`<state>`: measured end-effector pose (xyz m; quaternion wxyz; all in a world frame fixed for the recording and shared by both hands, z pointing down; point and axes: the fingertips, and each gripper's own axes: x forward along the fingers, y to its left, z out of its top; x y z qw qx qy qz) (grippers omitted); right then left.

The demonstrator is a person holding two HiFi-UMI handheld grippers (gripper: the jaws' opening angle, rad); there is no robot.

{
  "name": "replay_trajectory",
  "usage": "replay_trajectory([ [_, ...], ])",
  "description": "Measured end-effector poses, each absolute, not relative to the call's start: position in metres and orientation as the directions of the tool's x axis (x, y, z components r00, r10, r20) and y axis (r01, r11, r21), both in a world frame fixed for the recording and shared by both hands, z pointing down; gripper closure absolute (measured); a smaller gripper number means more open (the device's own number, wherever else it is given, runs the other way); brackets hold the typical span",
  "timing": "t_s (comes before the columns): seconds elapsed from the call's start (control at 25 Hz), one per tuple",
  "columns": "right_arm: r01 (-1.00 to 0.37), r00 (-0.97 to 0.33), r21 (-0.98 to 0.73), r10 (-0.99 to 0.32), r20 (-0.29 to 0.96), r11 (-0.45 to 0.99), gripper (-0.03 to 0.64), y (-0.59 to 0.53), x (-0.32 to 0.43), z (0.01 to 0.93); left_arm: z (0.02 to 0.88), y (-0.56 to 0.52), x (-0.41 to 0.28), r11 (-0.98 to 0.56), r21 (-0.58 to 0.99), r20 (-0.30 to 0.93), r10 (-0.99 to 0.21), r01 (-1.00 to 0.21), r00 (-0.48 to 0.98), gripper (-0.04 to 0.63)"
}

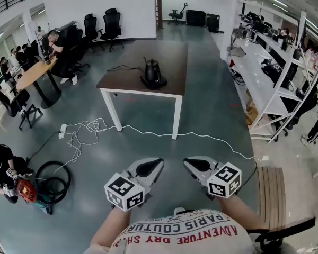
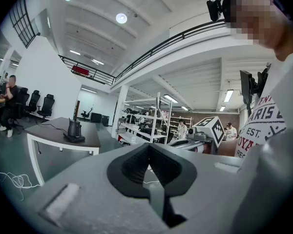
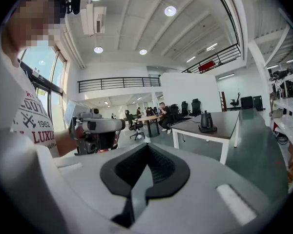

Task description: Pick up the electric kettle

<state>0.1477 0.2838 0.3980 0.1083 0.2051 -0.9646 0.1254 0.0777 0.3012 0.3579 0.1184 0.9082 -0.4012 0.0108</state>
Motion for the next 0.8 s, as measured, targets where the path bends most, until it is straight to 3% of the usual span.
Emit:
replay_trajectory([
  [0.8,-0.446,-0.88,-0.171,-0.396,0.261,0.878,0.614,0.288,0.16,0.393,0.351,0.301,0.093,-0.669,0.214,0.114,-0.706,-0.711,0.699,0.595],
])
